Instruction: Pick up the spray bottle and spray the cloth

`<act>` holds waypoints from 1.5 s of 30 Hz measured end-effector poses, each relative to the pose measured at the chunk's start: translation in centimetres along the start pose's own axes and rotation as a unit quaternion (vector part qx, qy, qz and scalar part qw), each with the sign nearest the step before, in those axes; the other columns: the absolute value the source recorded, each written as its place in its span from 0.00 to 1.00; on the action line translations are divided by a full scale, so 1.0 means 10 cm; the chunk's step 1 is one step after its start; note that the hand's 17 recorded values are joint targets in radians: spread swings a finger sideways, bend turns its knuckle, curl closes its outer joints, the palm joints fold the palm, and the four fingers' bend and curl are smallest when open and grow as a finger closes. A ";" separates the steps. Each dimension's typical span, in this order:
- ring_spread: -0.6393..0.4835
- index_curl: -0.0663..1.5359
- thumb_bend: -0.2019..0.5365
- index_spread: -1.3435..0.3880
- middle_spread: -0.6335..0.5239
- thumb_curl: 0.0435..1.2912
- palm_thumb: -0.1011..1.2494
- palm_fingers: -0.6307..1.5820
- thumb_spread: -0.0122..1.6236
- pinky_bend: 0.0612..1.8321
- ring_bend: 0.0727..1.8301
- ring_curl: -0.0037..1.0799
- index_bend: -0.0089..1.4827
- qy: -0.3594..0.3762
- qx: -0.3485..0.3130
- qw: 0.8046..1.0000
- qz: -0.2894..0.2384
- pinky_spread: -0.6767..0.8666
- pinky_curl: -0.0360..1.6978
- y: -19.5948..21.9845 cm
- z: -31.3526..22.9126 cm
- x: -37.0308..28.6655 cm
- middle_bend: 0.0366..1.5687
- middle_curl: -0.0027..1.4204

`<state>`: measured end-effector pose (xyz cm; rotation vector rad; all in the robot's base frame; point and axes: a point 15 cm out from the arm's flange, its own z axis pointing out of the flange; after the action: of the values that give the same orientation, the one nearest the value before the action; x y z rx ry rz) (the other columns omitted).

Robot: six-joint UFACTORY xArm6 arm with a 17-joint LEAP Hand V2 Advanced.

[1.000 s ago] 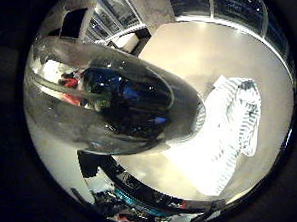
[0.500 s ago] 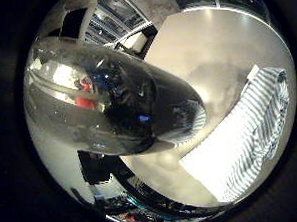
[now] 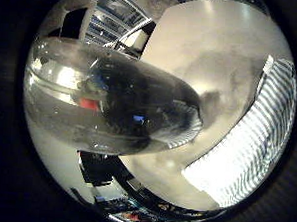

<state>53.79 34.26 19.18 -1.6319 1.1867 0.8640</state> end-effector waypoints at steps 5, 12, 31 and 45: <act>0.36 0.64 0.25 0.64 0.46 0.58 0.77 0.79 0.61 0.54 0.72 0.79 0.74 -0.013 -0.004 1.000 0.016 0.34 0.86 0.07 0.06 0.09 0.91 0.50; 0.37 0.63 0.22 0.63 0.45 0.55 0.72 0.77 0.56 0.54 0.71 0.75 0.65 -0.017 -0.010 1.000 0.019 0.31 0.78 0.10 0.07 0.11 0.86 0.49; 0.46 0.40 0.23 0.50 0.46 0.32 0.57 0.30 0.62 0.28 0.38 0.39 0.20 -0.006 -0.112 0.994 -0.014 0.49 0.48 0.47 0.19 0.18 0.31 0.28; 0.54 0.26 0.24 0.52 0.50 0.23 0.53 0.32 0.61 0.17 0.18 0.24 0.12 0.020 -0.104 0.994 -0.028 0.65 0.30 0.33 -0.24 0.27 0.13 0.23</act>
<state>51.47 30.74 16.65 -1.8483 1.1016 0.9480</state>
